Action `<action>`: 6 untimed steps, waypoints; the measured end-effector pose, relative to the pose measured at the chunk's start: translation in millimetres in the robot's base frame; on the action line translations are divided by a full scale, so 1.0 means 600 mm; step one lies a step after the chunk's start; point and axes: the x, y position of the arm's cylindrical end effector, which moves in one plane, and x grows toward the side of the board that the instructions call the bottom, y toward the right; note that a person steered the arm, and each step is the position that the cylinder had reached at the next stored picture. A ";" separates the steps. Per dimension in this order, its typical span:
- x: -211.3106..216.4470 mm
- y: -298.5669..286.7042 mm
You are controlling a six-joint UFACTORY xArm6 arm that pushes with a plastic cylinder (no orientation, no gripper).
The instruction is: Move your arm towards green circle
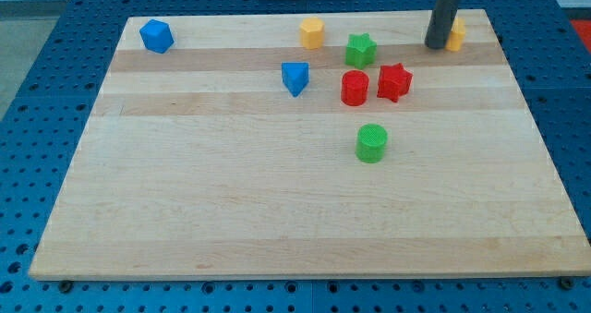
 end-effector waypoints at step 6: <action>0.303 -0.068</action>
